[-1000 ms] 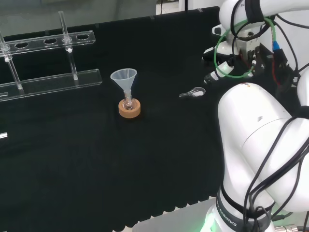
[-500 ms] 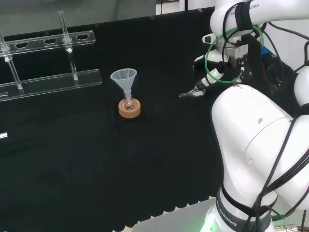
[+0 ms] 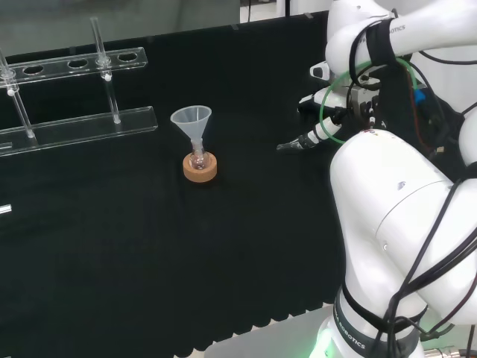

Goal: Pick up the weighing funnel.

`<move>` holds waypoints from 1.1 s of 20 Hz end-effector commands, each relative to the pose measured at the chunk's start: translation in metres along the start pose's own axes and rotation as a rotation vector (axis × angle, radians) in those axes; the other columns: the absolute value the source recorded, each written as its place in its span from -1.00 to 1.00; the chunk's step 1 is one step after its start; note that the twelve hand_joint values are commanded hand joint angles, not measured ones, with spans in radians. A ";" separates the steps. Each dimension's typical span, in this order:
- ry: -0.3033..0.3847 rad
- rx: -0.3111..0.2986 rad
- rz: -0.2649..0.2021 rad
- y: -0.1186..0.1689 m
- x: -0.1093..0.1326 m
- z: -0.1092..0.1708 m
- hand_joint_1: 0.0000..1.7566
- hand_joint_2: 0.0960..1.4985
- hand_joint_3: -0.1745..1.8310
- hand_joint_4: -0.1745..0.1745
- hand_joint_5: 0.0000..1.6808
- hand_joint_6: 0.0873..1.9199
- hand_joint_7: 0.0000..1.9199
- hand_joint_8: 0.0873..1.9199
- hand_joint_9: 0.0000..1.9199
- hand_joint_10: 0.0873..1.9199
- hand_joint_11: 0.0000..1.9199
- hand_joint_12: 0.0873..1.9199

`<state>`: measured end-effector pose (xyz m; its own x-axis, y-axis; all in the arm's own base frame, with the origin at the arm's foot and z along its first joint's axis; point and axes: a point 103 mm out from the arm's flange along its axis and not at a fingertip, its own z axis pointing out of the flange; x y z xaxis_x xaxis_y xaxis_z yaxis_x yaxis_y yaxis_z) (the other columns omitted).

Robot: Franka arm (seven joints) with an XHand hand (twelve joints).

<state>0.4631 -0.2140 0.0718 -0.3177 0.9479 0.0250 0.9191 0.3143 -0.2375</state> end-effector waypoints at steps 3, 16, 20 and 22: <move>-0.028 -0.028 0.011 0.008 0.008 0.003 -0.42 -0.05 -0.82 -0.79 -0.32 -0.08 -0.23 -0.08 -0.27 -0.24 -0.41 0.42; -0.038 -0.031 0.012 0.005 0.002 0.008 -0.43 -0.05 -0.82 -0.83 -0.30 -0.06 -0.21 -0.07 -0.26 -0.23 -0.41 0.42; -0.064 -0.020 0.017 0.008 0.008 0.017 -0.43 -0.04 -0.82 -0.84 -0.29 -0.06 -0.20 -0.07 -0.26 -0.22 -0.41 0.42; -0.056 -0.022 0.019 0.005 0.004 0.018 -0.43 -0.04 -0.82 -0.85 -0.28 -0.05 -0.20 -0.07 -0.26 -0.22 -0.41 0.42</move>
<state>0.4651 -0.2097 0.0586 -0.3119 0.9496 -0.0322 0.9305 0.2984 -0.2126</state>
